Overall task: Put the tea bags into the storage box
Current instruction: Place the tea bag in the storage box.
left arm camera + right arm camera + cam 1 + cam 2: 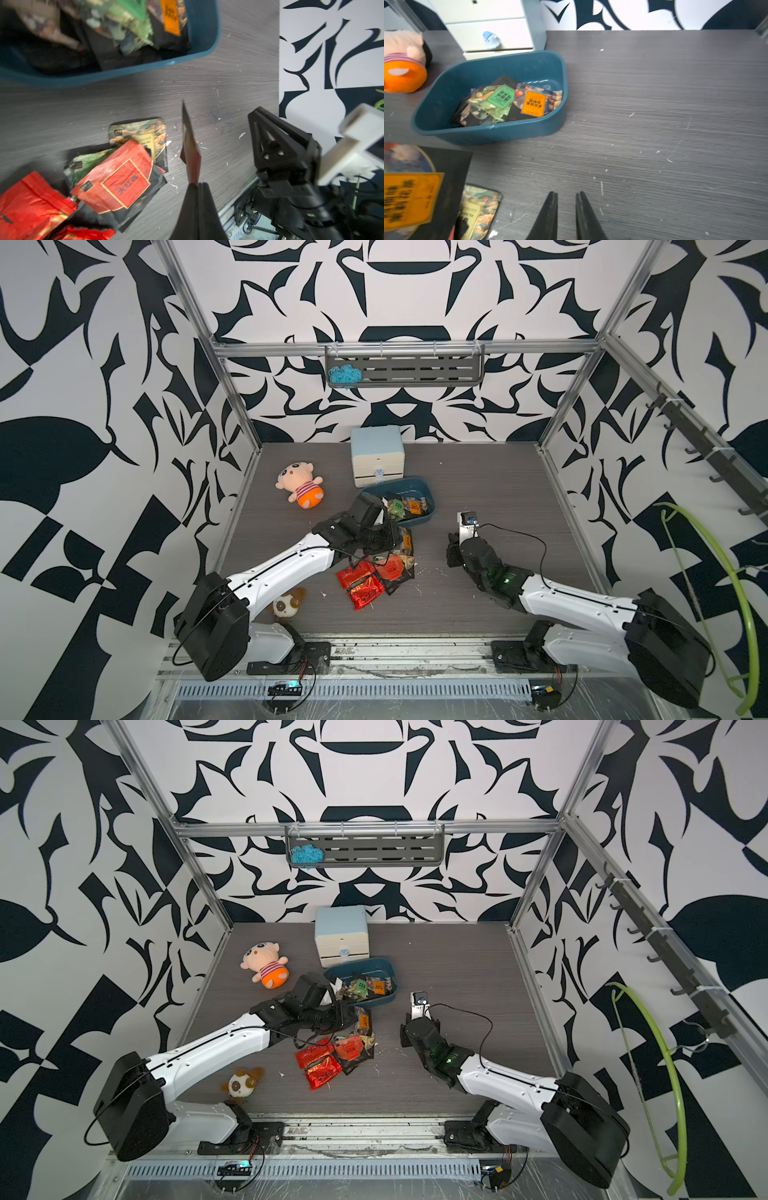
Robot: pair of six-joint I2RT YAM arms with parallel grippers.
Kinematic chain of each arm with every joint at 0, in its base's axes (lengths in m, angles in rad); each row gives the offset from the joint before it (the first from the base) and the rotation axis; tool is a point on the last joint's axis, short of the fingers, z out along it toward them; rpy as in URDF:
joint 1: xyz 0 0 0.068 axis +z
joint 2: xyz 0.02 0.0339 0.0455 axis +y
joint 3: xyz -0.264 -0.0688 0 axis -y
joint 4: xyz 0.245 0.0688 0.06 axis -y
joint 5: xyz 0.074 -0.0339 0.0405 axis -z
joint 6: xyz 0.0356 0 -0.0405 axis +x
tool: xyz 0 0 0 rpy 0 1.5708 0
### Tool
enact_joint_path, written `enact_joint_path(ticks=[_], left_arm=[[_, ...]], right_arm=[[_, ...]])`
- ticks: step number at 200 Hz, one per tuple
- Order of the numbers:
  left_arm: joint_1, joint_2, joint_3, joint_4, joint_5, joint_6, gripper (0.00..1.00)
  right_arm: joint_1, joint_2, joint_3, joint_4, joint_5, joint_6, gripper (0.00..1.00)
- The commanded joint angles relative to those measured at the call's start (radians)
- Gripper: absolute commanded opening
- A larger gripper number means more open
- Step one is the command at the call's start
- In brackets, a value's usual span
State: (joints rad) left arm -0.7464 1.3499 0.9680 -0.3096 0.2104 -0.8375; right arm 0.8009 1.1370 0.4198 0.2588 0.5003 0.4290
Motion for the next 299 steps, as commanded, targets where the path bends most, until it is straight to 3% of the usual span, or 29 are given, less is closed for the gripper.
enact_joint_path(ticks=[1,12,42,52,106,137,205,248,263,275,299], left_arm=[[-0.002,0.033,0.087,-0.058,0.001,0.057,0.0],[-0.001,0.054,0.138,-0.078,-0.018,0.077,0.0],[0.008,0.126,0.289,-0.138,-0.127,0.15,0.0],[0.019,0.16,0.333,-0.143,-0.144,0.164,0.0],[0.11,0.387,0.521,-0.094,-0.02,0.146,0.0],[0.124,0.498,0.618,-0.122,-0.07,0.173,0.0],[0.156,0.612,0.633,-0.131,-0.11,0.181,0.0],[0.17,0.584,0.581,-0.132,-0.124,0.197,0.0],[0.173,0.564,0.568,-0.145,-0.14,0.204,0.09],[0.176,0.543,0.556,-0.151,-0.146,0.207,0.22],[0.176,0.497,0.54,-0.17,-0.161,0.222,0.35]], right_arm=[[-0.004,-0.017,-0.005,0.006,0.077,0.023,0.21],[-0.01,-0.017,-0.006,0.005,0.076,0.027,0.23],[-0.026,-0.011,0.0,0.0,0.039,0.04,0.44],[-0.028,-0.008,0.0,0.003,0.032,0.04,0.47],[-0.038,-0.013,-0.005,0.009,0.027,0.036,0.46],[-0.043,-0.014,-0.006,0.015,0.011,0.036,0.44],[-0.047,0.018,0.01,0.019,-0.028,0.029,0.43],[-0.047,0.025,0.015,0.019,-0.038,0.025,0.43],[-0.046,0.029,0.017,0.02,-0.044,0.023,0.43],[-0.046,0.03,0.017,0.02,-0.045,0.022,0.43],[-0.046,0.033,0.021,0.016,-0.055,0.021,0.43]])
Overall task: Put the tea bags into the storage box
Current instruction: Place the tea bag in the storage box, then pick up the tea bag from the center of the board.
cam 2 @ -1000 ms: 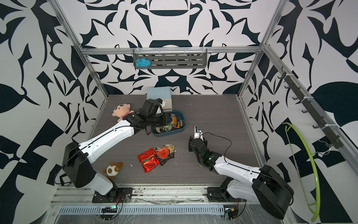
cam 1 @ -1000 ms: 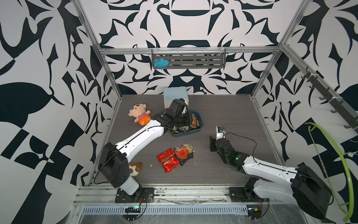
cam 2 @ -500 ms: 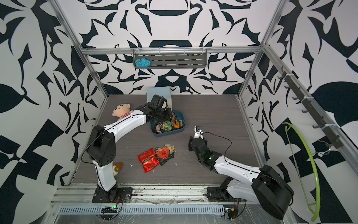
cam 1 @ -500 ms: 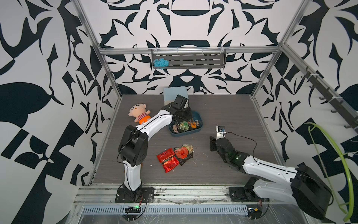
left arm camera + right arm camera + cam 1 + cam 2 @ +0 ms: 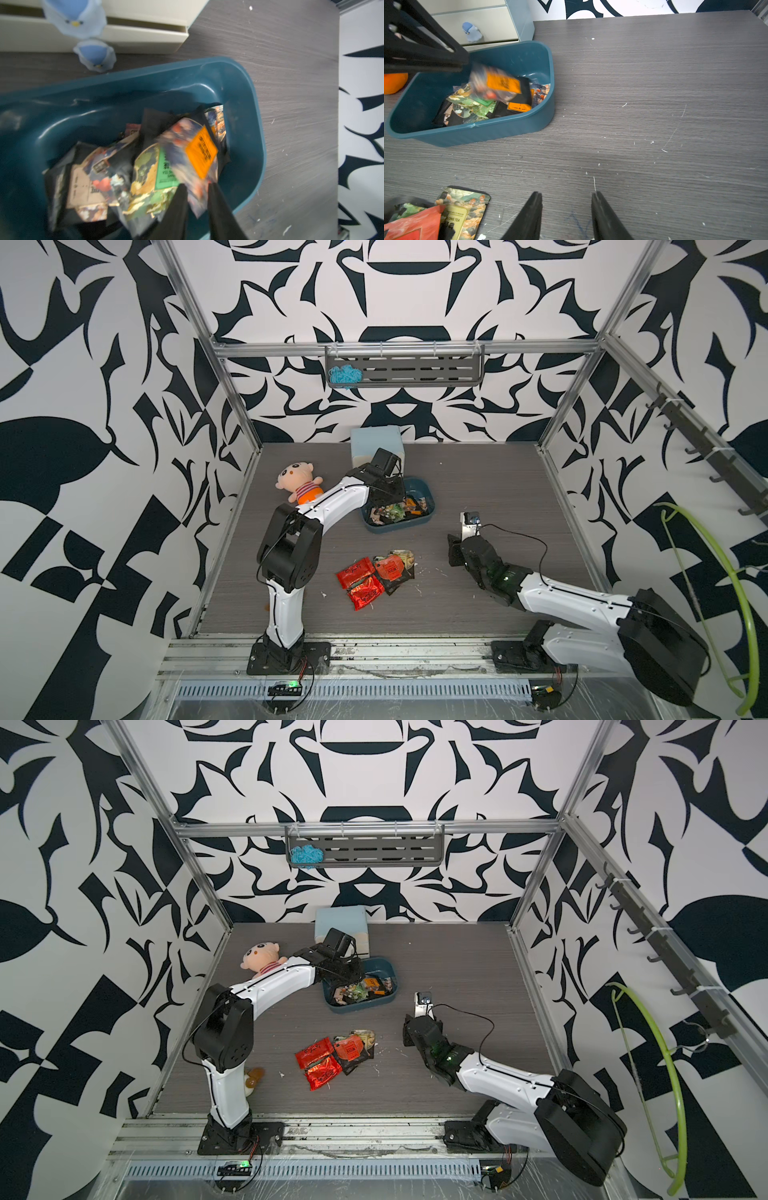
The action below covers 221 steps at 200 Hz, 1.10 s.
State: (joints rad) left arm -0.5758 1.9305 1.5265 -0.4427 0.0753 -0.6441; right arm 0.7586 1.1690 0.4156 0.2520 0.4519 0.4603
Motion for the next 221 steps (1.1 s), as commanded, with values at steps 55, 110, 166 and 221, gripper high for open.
enact_joint_path(ticks=[55,110,166,221], left_arm=[[0.005,-0.225,-0.098,-0.074,-0.044,0.04,0.49],[-0.001,-0.416,-0.236,-0.116,0.001,0.026,0.5],[-0.031,-0.63,-0.42,-0.149,0.021,-0.018,0.5],[-0.094,-0.752,-0.589,-0.094,0.054,-0.092,0.49]], right_arm=[[-0.004,-0.003,0.018,0.039,-0.046,-0.02,0.43],[-0.004,0.02,0.023,0.051,-0.109,-0.023,0.42],[-0.004,0.062,0.036,0.063,-0.192,-0.04,0.42],[-0.004,0.144,0.073,0.081,-0.358,-0.046,0.39]])
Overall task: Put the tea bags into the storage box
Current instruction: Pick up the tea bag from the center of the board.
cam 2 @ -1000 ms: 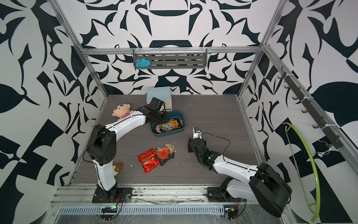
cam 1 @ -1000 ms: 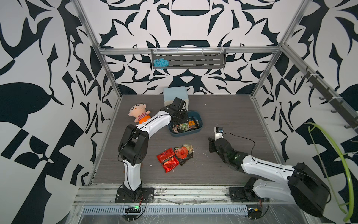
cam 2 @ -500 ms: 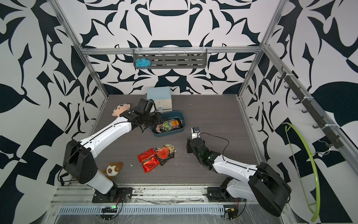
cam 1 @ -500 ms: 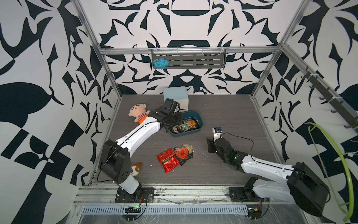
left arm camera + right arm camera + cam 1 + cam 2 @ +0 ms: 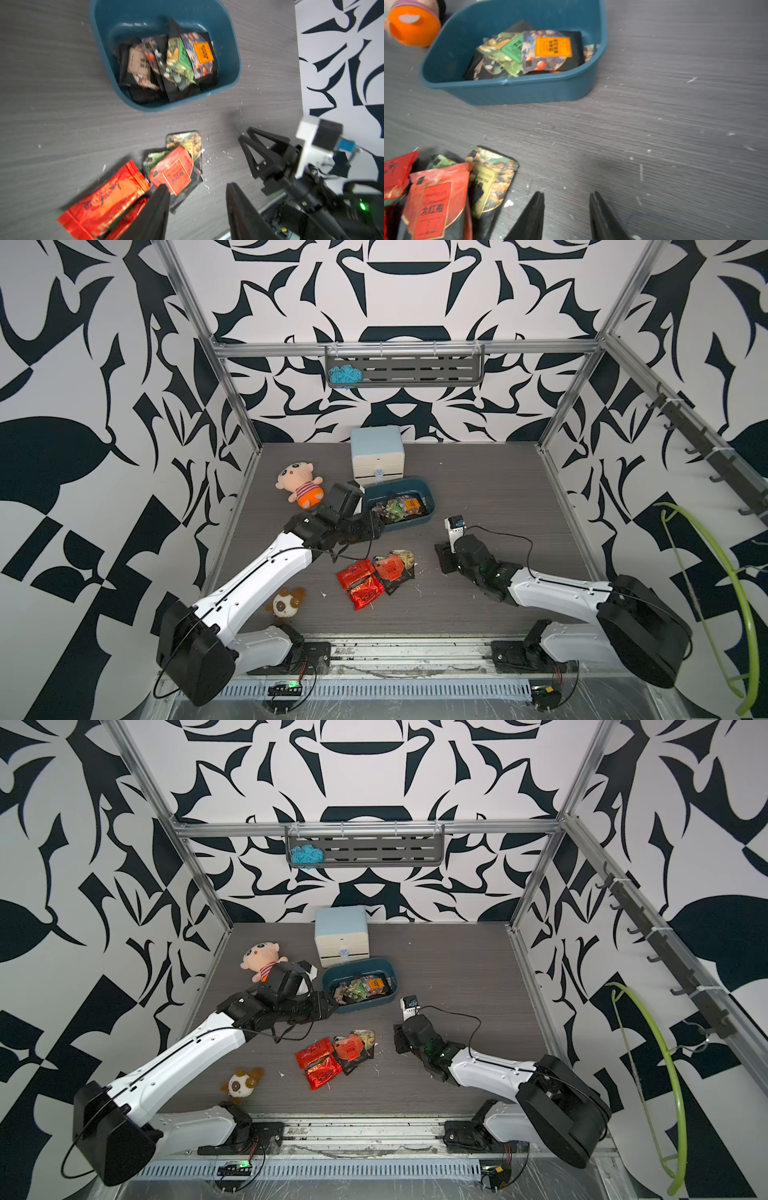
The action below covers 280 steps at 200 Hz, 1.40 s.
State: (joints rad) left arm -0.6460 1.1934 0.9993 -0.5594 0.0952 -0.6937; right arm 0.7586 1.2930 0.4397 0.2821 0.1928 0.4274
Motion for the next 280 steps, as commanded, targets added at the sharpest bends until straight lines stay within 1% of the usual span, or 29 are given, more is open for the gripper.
enact_joint_path(ticks=[1,28,62,118,222,280], left_arm=[[-0.026,-0.015,-0.064,0.024,0.034,-0.045,0.49],[-0.058,0.004,-0.122,0.071,0.058,-0.091,0.45],[-0.095,0.036,-0.179,0.137,0.061,-0.146,0.44],[-0.112,0.057,-0.285,0.216,0.059,-0.225,0.42],[-0.15,0.028,-0.379,0.24,0.025,-0.291,0.42],[-0.151,0.028,-0.397,0.249,0.002,-0.293,0.43]], right_arm=[[-0.004,0.022,0.05,0.052,-0.103,-0.013,0.39],[-0.002,0.078,0.081,0.06,-0.204,-0.014,0.36],[0.002,0.133,0.115,0.062,-0.308,-0.021,0.35],[0.023,0.194,0.162,0.038,-0.389,-0.039,0.33],[0.082,0.266,0.232,-0.034,-0.408,-0.088,0.27],[0.112,0.309,0.275,-0.084,-0.405,-0.116,0.25]])
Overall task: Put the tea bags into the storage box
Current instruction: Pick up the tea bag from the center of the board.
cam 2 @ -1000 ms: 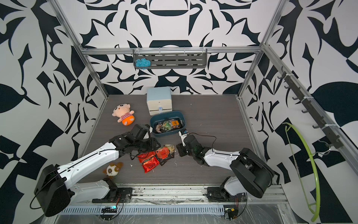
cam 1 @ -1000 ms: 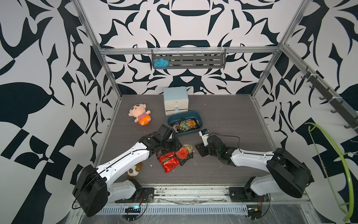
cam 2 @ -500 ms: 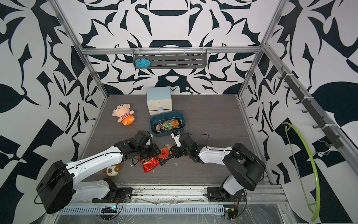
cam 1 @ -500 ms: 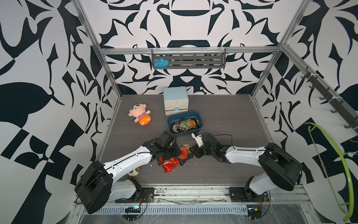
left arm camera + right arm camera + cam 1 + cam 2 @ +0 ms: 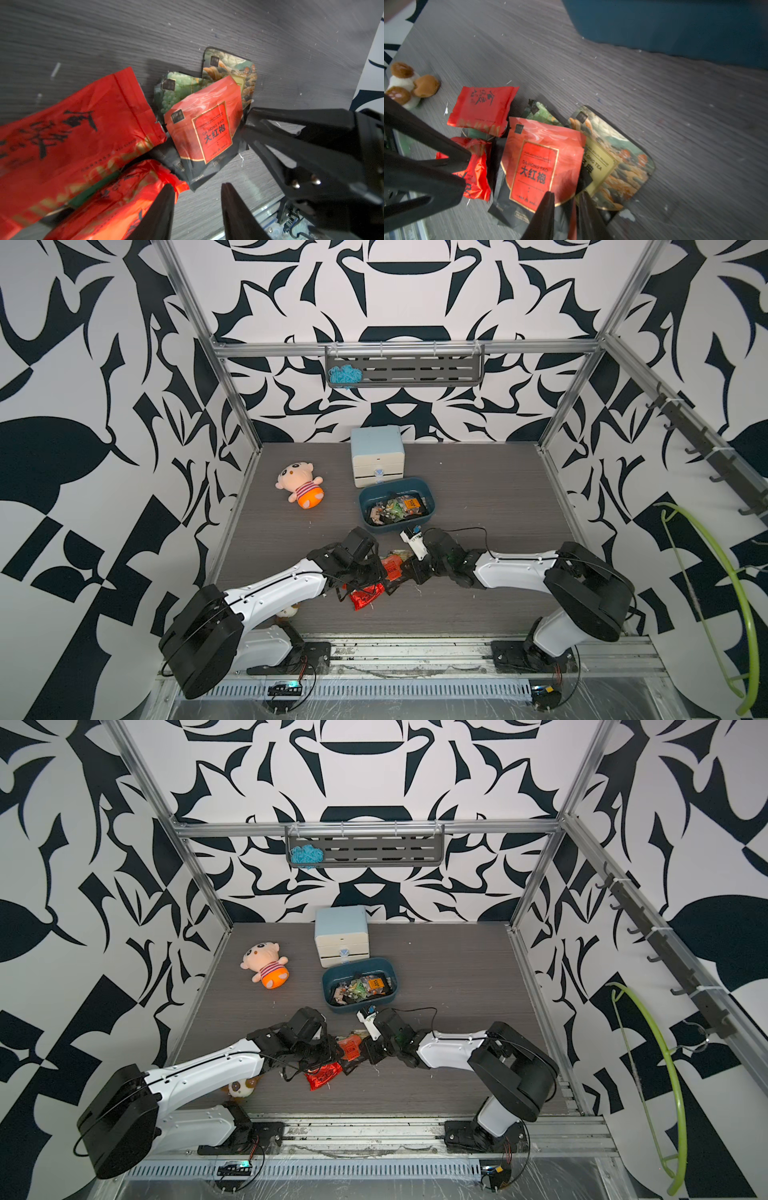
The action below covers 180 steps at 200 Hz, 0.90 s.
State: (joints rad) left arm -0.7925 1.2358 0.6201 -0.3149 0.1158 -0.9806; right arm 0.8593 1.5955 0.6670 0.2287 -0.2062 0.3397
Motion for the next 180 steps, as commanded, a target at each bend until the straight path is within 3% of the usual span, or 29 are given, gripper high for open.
enact_joint_path(ticks=[1,180], left_arm=[[-0.004,-0.014,-0.018,0.006,-0.02,-0.007,0.43],[-0.005,0.077,-0.045,0.097,-0.061,-0.022,0.43]], right_arm=[[0.012,0.007,0.048,-0.031,-0.005,-0.029,0.25],[0.026,0.064,0.112,-0.132,0.059,-0.047,0.21]])
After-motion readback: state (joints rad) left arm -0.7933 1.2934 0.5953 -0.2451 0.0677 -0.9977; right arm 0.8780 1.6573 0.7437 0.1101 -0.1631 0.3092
